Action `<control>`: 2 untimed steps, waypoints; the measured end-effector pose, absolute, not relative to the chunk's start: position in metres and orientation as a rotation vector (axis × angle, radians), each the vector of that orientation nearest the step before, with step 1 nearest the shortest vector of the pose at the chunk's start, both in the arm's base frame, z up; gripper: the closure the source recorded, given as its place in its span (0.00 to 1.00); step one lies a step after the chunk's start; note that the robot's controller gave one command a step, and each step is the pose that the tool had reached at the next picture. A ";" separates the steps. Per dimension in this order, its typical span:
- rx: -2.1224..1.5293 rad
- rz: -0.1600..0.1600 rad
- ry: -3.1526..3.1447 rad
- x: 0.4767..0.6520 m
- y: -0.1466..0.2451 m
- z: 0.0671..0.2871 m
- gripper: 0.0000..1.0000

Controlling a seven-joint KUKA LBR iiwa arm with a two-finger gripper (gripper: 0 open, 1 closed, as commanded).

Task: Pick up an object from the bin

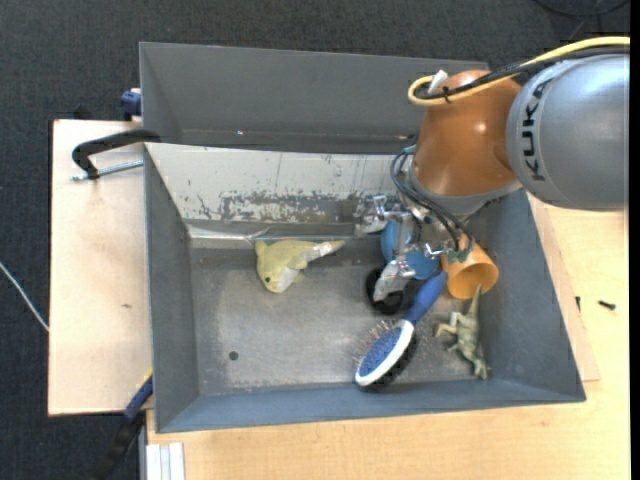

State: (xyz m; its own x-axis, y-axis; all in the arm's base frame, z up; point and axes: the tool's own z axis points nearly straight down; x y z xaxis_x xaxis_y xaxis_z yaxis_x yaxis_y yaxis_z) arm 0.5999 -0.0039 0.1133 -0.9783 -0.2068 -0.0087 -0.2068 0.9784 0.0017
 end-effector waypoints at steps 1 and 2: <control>0.023 0.002 3.140 0.554 -0.015 0.127 0.00; 0.127 0.014 3.168 0.600 -0.049 0.074 0.00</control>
Offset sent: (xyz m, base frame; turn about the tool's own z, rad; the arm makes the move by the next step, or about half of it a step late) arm -0.0468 -0.0111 0.0122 0.2219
